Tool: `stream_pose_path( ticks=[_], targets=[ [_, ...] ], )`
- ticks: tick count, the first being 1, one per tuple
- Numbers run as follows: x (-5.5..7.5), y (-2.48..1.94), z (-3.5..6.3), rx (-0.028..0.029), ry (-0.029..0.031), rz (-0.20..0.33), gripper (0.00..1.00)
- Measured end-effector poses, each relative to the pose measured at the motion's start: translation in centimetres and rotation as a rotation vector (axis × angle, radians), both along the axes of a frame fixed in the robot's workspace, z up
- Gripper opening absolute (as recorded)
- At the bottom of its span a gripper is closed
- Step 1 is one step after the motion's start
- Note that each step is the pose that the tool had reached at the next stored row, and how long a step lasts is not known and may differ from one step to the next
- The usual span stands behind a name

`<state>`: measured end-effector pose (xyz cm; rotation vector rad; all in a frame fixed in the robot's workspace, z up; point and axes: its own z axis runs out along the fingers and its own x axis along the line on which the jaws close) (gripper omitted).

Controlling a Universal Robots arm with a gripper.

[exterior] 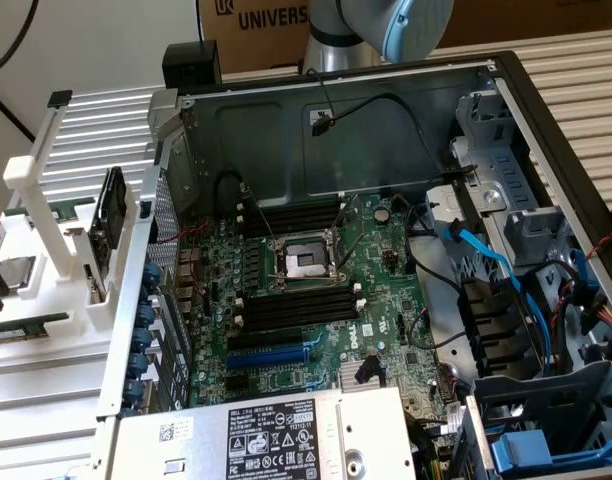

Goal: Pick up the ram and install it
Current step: 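Pick up the ram and move it above insertion slot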

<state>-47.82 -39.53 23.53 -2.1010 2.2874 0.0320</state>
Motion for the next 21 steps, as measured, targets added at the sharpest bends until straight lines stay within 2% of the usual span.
stream_pose_path(
  ticks=[8, 14, 17, 21],
  targets=[
    [0.0, 0.00, -0.02, 0.0000, 0.0001, 0.000, 0.25],
    [0.0, -0.06, -1.14, 0.0015, 0.0004, 0.000, 0.25],
    [0.3, -0.06, -1.32, 0.0015, 0.0054, 0.000, 0.25],
    [0.5, -0.07, -1.61, 0.0015, 0.0183, 0.000, 0.25]
  ],
)
